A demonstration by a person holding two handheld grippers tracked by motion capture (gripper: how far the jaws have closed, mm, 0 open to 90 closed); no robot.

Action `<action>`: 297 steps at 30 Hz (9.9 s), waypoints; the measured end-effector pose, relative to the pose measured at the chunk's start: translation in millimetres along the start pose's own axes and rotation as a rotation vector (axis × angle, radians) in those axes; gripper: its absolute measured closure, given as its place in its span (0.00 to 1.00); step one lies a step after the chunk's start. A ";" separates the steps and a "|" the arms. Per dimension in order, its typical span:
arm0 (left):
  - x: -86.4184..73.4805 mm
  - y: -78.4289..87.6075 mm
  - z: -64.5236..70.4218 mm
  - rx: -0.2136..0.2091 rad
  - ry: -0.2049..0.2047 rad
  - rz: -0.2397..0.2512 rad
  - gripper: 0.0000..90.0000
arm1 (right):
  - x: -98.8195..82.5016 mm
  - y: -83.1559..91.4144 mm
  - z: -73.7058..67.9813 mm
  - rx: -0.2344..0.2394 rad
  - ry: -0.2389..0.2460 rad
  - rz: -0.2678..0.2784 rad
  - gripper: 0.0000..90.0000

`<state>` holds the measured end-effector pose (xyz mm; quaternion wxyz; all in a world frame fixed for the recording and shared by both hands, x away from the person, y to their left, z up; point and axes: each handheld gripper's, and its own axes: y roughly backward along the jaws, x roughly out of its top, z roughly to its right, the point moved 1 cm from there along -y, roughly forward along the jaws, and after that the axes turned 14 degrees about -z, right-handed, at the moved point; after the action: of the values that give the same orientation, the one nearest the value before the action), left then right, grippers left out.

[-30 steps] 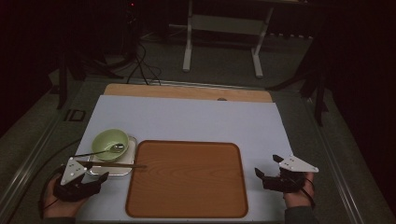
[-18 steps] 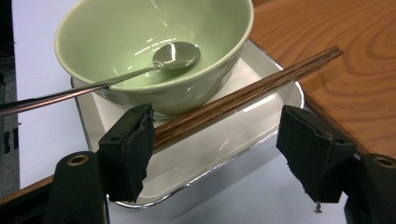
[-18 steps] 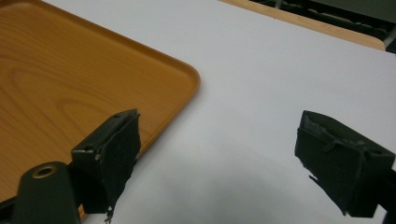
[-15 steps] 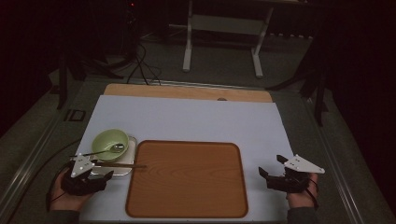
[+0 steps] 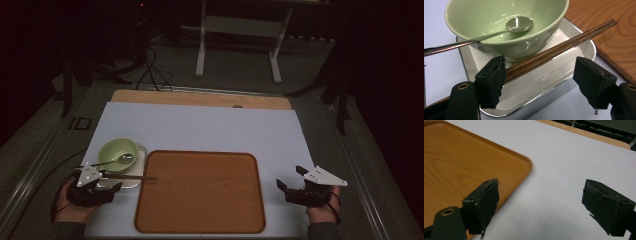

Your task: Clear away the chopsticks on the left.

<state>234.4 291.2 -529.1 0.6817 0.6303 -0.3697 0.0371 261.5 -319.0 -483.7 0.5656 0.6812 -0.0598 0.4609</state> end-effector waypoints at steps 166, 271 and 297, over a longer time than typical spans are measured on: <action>59.2 -25.6 111.5 -0.055 0.036 -0.188 0.80 | -2.7 8.8 6.5 -0.028 -0.019 0.035 0.16; 24.2 29.2 2.7 0.001 0.095 -0.019 0.34 | -1.5 9.1 3.8 -0.030 -0.011 0.040 0.16; 8.6 -6.1 -18.4 -0.020 0.101 -0.103 0.55 | -1.6 7.7 3.9 -0.028 -0.015 0.031 0.16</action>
<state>252.2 302.7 -528.2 0.7068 0.6388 -0.3023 0.0299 258.2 -325.7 -478.9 0.5673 0.6758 -0.0809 0.4636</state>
